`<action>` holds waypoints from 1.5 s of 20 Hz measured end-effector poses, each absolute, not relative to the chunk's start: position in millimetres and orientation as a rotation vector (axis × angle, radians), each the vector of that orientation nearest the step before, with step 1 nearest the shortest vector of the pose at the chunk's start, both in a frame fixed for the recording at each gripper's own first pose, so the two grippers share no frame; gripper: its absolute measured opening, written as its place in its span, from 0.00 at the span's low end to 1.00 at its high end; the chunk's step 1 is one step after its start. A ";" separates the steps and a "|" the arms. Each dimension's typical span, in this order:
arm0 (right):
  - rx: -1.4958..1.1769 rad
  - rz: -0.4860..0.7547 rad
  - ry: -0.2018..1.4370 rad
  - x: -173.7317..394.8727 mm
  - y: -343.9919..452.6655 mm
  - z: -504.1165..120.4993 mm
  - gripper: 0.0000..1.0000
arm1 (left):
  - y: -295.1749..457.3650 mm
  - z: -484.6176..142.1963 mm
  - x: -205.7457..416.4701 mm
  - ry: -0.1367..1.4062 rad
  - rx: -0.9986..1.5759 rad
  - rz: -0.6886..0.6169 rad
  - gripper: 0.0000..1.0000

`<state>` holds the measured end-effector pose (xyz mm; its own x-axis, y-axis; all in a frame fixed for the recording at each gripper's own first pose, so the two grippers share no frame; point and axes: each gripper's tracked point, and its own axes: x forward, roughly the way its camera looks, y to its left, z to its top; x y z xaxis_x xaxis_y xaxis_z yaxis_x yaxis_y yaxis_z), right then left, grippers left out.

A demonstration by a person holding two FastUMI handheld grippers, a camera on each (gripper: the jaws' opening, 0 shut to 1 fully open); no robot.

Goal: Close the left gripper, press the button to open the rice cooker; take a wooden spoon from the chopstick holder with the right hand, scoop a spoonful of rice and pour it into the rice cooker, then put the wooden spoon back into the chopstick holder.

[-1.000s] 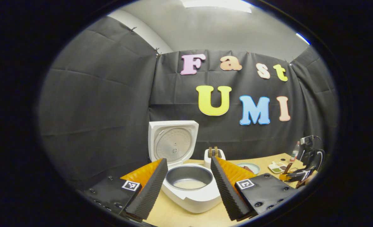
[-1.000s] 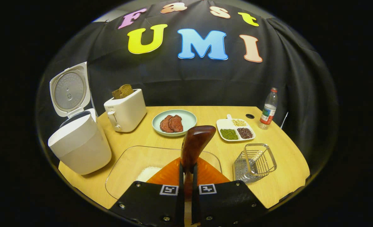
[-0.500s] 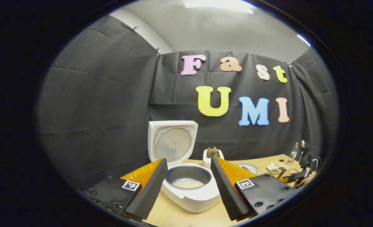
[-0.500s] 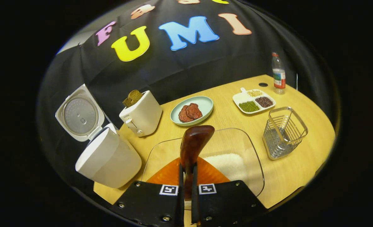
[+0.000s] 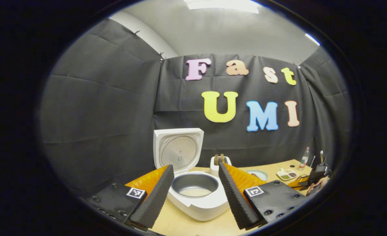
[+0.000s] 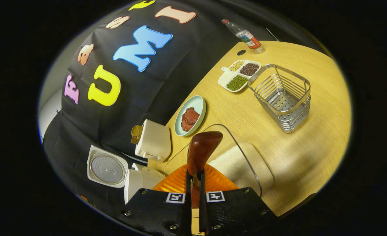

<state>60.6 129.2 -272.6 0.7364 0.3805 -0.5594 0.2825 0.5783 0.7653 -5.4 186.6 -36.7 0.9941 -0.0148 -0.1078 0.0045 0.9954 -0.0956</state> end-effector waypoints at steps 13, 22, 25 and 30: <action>1.087 0.278 0.650 92.6 160.8 -159.6 0.09 | 204.9 -46.3 -35.5 0.102 -0.109 0.069 0.98; 1.028 0.440 0.604 118.9 246.9 -105.1 0.09 | 263.8 -53.8 -78.5 0.114 -0.095 0.201 0.98; 1.015 0.478 0.601 123.7 274.4 -96.5 0.09 | 279.9 -57.6 -93.2 0.119 -0.095 0.242 0.98; 0.933 0.521 0.599 133.5 324.5 -92.7 0.09 | 302.8 -69.6 -120.7 0.141 -0.099 0.304 0.98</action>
